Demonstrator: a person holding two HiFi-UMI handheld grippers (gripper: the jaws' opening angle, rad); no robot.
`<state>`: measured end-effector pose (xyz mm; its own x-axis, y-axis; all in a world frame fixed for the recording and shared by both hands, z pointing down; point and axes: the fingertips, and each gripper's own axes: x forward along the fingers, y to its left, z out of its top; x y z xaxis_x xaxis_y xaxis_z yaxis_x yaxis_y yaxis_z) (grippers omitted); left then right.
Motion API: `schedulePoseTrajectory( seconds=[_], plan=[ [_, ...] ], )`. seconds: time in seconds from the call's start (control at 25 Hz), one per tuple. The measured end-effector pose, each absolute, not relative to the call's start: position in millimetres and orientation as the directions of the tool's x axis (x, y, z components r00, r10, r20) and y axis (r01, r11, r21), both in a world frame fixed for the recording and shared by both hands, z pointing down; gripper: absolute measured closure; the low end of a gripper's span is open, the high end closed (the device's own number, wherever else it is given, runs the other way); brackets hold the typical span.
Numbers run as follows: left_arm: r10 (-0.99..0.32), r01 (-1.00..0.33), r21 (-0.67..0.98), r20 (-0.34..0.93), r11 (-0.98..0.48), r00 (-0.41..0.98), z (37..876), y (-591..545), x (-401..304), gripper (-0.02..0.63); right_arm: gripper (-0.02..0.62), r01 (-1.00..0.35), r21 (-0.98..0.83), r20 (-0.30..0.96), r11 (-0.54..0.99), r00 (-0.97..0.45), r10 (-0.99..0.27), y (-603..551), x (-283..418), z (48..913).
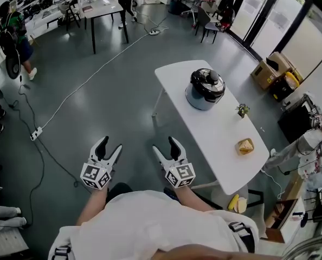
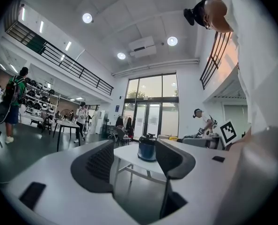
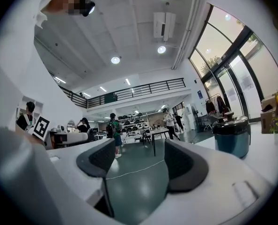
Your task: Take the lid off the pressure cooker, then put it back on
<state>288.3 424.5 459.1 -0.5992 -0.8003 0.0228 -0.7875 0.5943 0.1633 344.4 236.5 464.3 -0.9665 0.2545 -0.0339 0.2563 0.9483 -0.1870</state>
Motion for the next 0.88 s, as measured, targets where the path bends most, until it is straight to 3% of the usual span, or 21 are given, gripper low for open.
schedulePoseTrajectory(
  seconds=[0.36, 0.88],
  plan=[
    [-0.801, -0.781, 0.186, 0.062, 0.596, -0.596, 475, 419, 240, 0.344, 0.261, 0.244, -0.221, -0.003, 0.944, -0.968, 0.250, 220, 303, 486],
    [-0.801, -0.787, 0.207, -0.029, 0.581, -0.598, 465, 409, 26, 0.350, 0.261, 0.250, -0.152, -0.002, 0.956, -0.968, 0.253, 208, 121, 459]
  ],
)
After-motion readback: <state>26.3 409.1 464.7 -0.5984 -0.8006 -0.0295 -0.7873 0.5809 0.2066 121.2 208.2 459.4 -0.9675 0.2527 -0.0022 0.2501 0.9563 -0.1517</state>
